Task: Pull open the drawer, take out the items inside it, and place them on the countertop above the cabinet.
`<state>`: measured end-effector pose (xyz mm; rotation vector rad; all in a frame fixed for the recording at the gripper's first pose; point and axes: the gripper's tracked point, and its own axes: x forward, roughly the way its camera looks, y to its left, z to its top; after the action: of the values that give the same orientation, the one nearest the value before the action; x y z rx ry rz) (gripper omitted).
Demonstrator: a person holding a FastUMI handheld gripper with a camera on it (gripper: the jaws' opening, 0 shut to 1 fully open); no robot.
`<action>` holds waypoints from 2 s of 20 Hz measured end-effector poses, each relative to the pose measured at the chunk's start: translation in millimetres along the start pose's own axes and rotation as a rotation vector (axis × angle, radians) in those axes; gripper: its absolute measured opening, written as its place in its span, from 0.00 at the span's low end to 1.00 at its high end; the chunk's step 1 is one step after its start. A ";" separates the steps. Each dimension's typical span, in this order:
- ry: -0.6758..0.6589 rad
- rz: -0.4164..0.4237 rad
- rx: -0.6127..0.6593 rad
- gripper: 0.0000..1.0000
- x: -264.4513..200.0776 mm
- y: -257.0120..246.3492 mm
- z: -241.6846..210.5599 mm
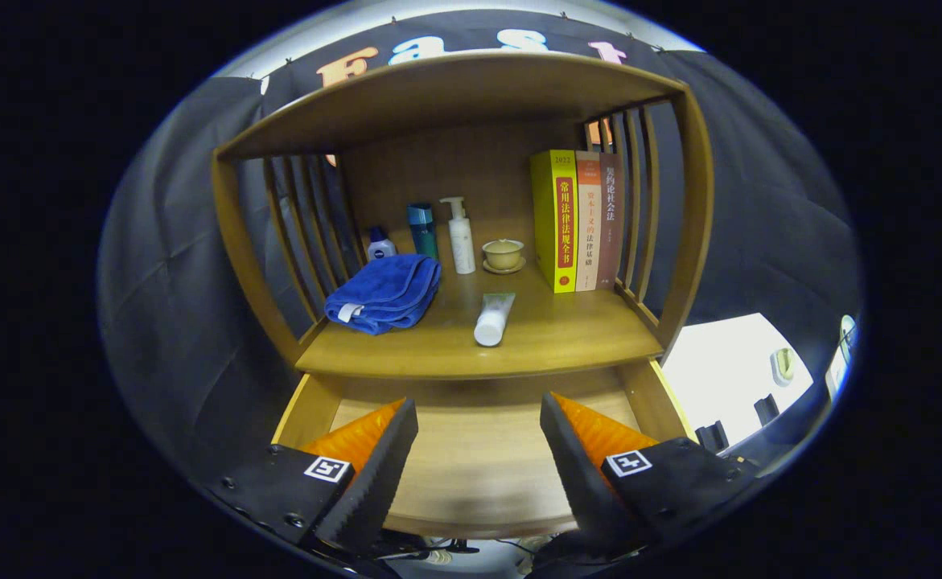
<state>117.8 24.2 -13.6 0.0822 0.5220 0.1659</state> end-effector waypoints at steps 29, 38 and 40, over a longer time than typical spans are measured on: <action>-0.039 -0.070 0.024 0.98 -26.0 -23.4 -156.6; -0.048 -0.086 0.036 1.00 -15.8 -15.8 -152.1; -0.051 -0.081 0.038 1.00 -15.1 -17.1 -151.5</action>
<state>31.1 10.1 -139.2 0.1023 0.4768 0.0745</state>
